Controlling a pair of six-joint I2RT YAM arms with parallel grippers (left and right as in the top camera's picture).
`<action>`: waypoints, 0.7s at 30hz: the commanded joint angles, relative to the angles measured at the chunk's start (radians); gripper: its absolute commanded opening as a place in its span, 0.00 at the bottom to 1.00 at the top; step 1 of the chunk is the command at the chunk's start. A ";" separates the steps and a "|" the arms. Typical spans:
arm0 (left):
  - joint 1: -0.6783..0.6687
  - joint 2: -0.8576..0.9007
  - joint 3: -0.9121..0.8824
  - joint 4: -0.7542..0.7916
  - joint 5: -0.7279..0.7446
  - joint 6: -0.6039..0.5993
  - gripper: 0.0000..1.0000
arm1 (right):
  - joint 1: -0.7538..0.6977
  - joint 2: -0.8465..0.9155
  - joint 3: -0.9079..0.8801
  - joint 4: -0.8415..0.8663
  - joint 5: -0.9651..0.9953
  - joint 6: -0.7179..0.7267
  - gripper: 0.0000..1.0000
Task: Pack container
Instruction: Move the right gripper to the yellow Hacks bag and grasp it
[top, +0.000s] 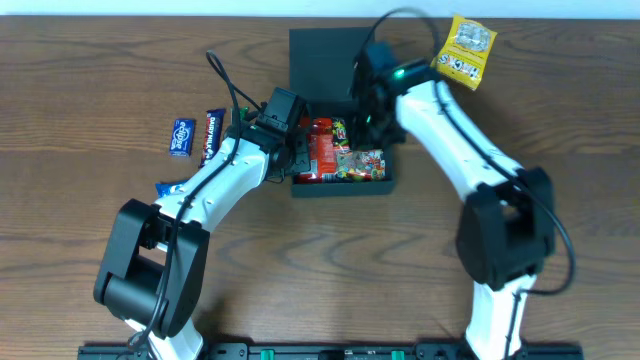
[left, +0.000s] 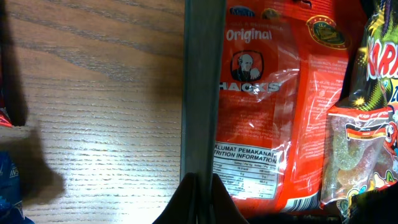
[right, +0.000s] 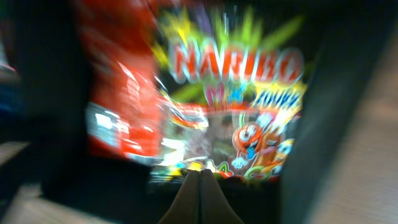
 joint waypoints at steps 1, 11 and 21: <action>0.003 0.003 0.006 -0.014 0.004 -0.001 0.06 | -0.071 -0.120 0.074 0.027 -0.025 -0.030 0.01; 0.003 0.000 0.011 -0.013 0.005 0.002 0.95 | -0.376 -0.121 0.074 0.053 -0.052 -0.026 0.33; 0.003 -0.042 0.117 -0.009 -0.011 0.217 0.96 | -0.406 -0.121 0.074 0.105 -0.040 -0.046 0.70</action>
